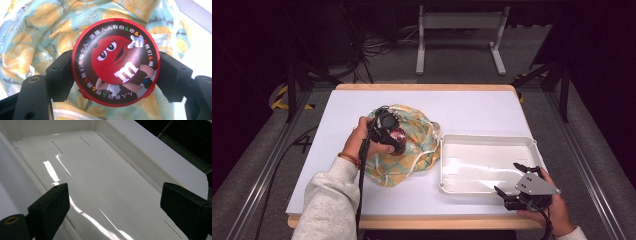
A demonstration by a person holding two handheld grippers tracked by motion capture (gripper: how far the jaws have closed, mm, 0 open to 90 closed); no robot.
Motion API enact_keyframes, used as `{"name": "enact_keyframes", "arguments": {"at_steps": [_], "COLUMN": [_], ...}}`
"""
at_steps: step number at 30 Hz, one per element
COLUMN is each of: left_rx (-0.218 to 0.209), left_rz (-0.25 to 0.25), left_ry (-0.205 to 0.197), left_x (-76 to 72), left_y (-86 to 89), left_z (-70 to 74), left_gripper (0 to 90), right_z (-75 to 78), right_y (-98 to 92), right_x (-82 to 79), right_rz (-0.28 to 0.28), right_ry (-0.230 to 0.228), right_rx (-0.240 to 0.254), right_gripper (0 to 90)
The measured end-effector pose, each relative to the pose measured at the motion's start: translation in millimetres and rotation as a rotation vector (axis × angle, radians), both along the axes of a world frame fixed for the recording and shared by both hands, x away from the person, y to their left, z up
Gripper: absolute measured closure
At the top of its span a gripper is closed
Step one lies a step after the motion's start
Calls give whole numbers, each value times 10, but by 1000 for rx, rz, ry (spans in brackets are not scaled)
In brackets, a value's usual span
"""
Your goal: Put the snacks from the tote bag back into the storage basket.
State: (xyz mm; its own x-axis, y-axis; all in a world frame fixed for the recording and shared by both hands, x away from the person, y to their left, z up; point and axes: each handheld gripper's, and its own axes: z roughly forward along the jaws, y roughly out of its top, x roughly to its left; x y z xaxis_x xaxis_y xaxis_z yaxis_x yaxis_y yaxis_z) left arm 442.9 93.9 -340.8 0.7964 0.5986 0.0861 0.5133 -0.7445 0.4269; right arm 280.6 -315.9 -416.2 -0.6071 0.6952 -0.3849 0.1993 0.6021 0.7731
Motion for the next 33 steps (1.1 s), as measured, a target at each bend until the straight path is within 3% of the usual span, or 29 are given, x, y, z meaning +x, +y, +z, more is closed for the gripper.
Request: {"name": "enact_keyframes", "arguments": {"at_steps": [11, 26, 33], "left_rx": [28, 22, 15], "left_rz": [-36, -92, -141], "left_ry": [-4, -14, -22], "left_x": [-89, -162, -194], "left_y": [-58, -237, -383], "left_z": [82, 221, 291], "left_gripper": [254, 254, 254], "right_z": [1, 1, 3], "right_y": [21, -7, -10], "right_x": [23, -10, -16], "right_rz": [8, -7, -8], "right_ry": [3, 2, 2], "right_rx": [-4, -2, -3], "right_gripper": [92, 92, 92]}}
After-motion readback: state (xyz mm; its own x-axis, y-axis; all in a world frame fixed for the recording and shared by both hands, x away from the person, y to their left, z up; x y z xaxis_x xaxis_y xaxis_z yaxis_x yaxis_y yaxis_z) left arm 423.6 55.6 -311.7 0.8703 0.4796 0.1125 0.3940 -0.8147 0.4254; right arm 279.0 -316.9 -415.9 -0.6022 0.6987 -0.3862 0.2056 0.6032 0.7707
